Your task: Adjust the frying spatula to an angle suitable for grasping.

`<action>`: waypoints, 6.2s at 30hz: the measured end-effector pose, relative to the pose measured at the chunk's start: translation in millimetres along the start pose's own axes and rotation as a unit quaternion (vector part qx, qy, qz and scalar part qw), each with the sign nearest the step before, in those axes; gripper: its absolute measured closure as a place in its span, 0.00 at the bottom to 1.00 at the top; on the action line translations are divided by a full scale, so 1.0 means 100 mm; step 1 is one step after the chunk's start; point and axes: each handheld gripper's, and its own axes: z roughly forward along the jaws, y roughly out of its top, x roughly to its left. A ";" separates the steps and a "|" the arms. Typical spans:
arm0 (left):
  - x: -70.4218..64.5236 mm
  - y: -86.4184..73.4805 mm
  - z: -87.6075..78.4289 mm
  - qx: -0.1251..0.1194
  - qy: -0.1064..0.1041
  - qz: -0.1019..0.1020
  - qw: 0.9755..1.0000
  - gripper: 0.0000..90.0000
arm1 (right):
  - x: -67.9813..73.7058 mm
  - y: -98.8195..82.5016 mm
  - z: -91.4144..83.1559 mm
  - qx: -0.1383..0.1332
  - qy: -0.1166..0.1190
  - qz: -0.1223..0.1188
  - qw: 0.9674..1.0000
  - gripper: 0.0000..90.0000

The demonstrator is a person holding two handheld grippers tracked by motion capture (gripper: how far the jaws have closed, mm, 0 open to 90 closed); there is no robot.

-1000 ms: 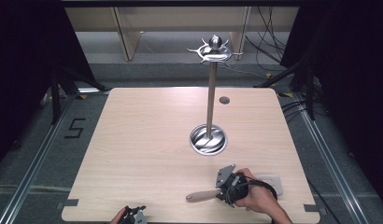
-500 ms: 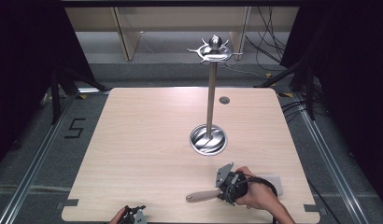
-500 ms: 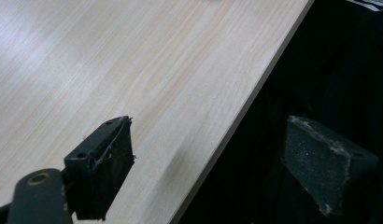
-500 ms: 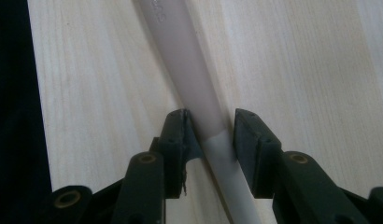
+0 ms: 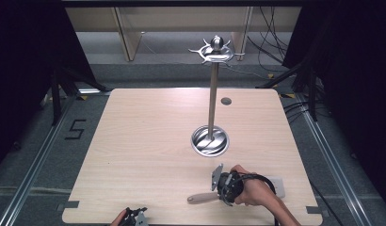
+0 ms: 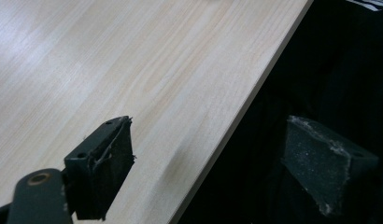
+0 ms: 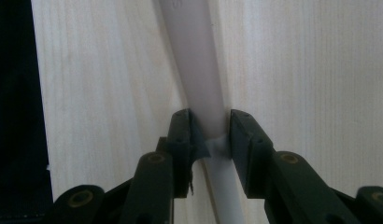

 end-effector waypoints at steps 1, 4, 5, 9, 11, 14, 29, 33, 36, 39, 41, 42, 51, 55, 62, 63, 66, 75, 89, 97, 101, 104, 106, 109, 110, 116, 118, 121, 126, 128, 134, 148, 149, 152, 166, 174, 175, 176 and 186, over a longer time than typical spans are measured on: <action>0.00 0.00 0.00 -0.001 -0.002 -0.001 1.000 0.17 | 0.00 0.01 0.00 0.002 0.004 -0.005 1.000 0.80; 0.00 0.00 0.00 -0.002 -0.006 -0.002 1.000 0.17 | -0.02 0.05 0.00 0.019 -0.010 -0.010 1.000 0.84; 0.00 0.00 0.00 -0.001 -0.006 -0.001 1.000 0.17 | -0.04 0.05 0.00 0.022 -0.009 -0.012 1.000 0.84; 0.00 0.00 0.00 0.000 -0.001 0.001 1.000 0.17 | -0.06 0.03 0.00 0.021 -0.008 0.005 1.000 0.84; 0.00 0.00 0.00 0.000 -0.001 0.002 1.000 0.17 | -0.07 0.04 -0.01 0.026 -0.003 0.015 1.000 0.84; 0.00 0.00 0.00 0.000 -0.001 0.001 1.000 0.17 | -0.07 0.06 -0.01 0.035 -0.013 0.012 0.999 0.84; 0.00 0.01 -0.01 -0.005 0.000 0.000 1.000 0.18 | -0.14 0.16 0.02 0.066 -0.012 -0.030 0.997 0.84; 0.00 0.01 -0.01 -0.005 0.000 -0.001 1.000 0.18 | -0.09 0.16 0.01 0.069 -0.015 -0.011 0.997 0.85; 0.00 0.00 -0.01 -0.004 0.001 -0.001 1.000 0.18 | -0.10 0.13 0.00 0.049 -0.007 0.002 0.999 0.85; 0.00 0.01 0.00 -0.004 0.000 0.001 1.000 0.18 | -0.11 0.09 -0.05 0.025 -0.012 0.011 1.000 0.85; 0.00 0.01 -0.01 -0.004 0.000 0.002 1.000 0.18 | -0.12 0.06 -0.14 0.030 -0.026 0.015 0.999 0.85; -0.01 0.01 -0.01 -0.005 0.002 0.002 1.000 0.18 | -0.13 0.04 -0.16 0.008 -0.032 0.009 0.999 0.85; 0.00 0.01 -0.01 -0.006 0.004 0.001 1.000 0.18 | -0.16 -0.17 -0.43 -0.066 -0.056 0.071 0.994 0.85; 0.00 0.01 -0.01 -0.006 0.002 -0.001 1.000 0.18 | -0.19 -0.26 -0.55 -0.107 -0.068 0.055 0.990 0.85; 0.00 0.01 0.00 -0.004 0.003 -0.001 1.000 0.18 | -0.18 -0.39 -0.76 -0.164 -0.102 0.082 0.978 0.85; 0.00 0.01 0.01 -0.003 0.006 0.000 1.000 0.18 | -0.18 -0.41 -0.79 -0.174 -0.108 0.087 0.975 0.85; 0.00 0.01 0.00 -0.004 0.000 0.000 1.000 0.18 | -0.17 -0.47 -0.87 -0.199 -0.115 0.099 0.968 0.85; 0.00 0.01 0.00 -0.004 0.000 -0.002 1.000 0.18 | -0.20 -0.63 -1.05 -0.268 -0.123 0.126 0.947 0.85; 0.00 0.01 0.00 -0.003 -0.003 -0.002 1.000 0.17 | -0.26 -0.65 -1.20 -0.341 -0.134 0.142 0.920 0.85; 0.00 0.01 0.00 -0.001 -0.003 0.003 1.000 0.17 | -0.33 -0.59 -1.22 -0.364 -0.132 0.149 0.910 0.85; 0.00 0.01 0.00 -0.001 -0.006 0.000 1.000 0.17 | -0.36 -0.55 -1.28 -0.383 -0.138 0.146 0.902 0.85; -0.01 0.01 0.00 -0.002 -0.006 -0.002 1.000 0.17 | -0.38 -0.53 -1.33 -0.396 -0.137 0.152 0.895 0.85; 0.00 0.01 0.00 -0.003 -0.007 -0.001 1.000 0.17 | -0.39 -0.52 -1.35 -0.402 -0.140 0.154 0.891 0.85; 0.00 0.01 0.00 -0.001 -0.005 -0.001 1.000 0.17 | -0.42 -0.50 -1.37 -0.408 -0.143 0.147 0.889 0.85; 0.00 0.01 0.00 -0.001 -0.006 -0.001 1.000 0.17 | -0.42 -0.49 -1.37 -0.411 -0.141 0.152 0.888 0.85; 0.01 0.01 0.00 -0.001 -0.007 -0.001 1.000 0.17 | -0.47 -0.44 -1.45 -0.423 -0.139 0.156 0.882 0.85; 0.00 0.00 0.01 -0.006 -0.001 -0.003 1.000 0.17 | -0.48 -0.42 -1.50 -0.423 -0.142 0.154 0.881 0.85; 0.00 0.00 0.01 -0.008 0.004 -0.001 1.000 0.17 | -0.51 -0.37 -1.57 -0.429 -0.146 0.155 0.878 0.85; 0.01 0.01 0.01 -0.003 -0.011 -0.002 1.000 0.17 | -0.58 -0.32 -1.70 -0.436 -0.153 0.159 0.873 0.85; 0.01 0.01 0.00 -0.001 -0.004 -0.001 1.000 0.17 | -0.62 -0.31 -1.77 -0.434 -0.157 0.159 0.873 0.85; 0.01 0.01 0.01 -0.002 0.000 -0.001 1.000 0.17 | -0.72 -0.25 -1.95 -0.434 -0.170 0.173 0.867 0.85; 0.01 0.00 0.01 -0.002 -0.003 -0.001 1.000 0.17 | -0.88 -0.20 -2.12 -0.413 -0.195 0.180 0.871 0.85; 0.01 0.00 0.01 -0.002 -0.003 0.000 1.000 0.17 | -0.88 -0.19 -2.11 -0.414 -0.199 0.184 0.869 0.85; 0.01 0.00 0.01 -0.001 -0.003 0.000 1.000 0.17 | -0.89 -0.16 -2.14 -0.403 -0.193 0.193 0.874 0.85; 0.01 0.00 0.01 -0.002 -0.007 -0.001 1.000 0.17 | -1.00 -0.06 -2.11 -0.377 -0.200 0.205 0.881 0.85; 0.01 0.00 0.02 -0.001 -0.014 -0.002 1.000 0.17 | -1.00 -0.04 -2.06 -0.388 -0.192 0.214 0.876 0.84; 0.01 0.00 0.02 -0.002 -0.014 -0.003 1.000 0.17 | -1.01 -0.04 -2.06 -0.386 -0.186 0.210 0.879 0.84; 0.01 0.00 0.02 -0.002 -0.014 -0.003 1.000 0.17 | -1.01 -0.04 -2.06 -0.386 -0.186 0.210 0.879 0.84; 0.01 0.00 0.02 -0.002 -0.009 -0.005 1.000 0.17 | -0.94 -0.05 -1.99 -0.418 -0.185 0.209 0.865 0.83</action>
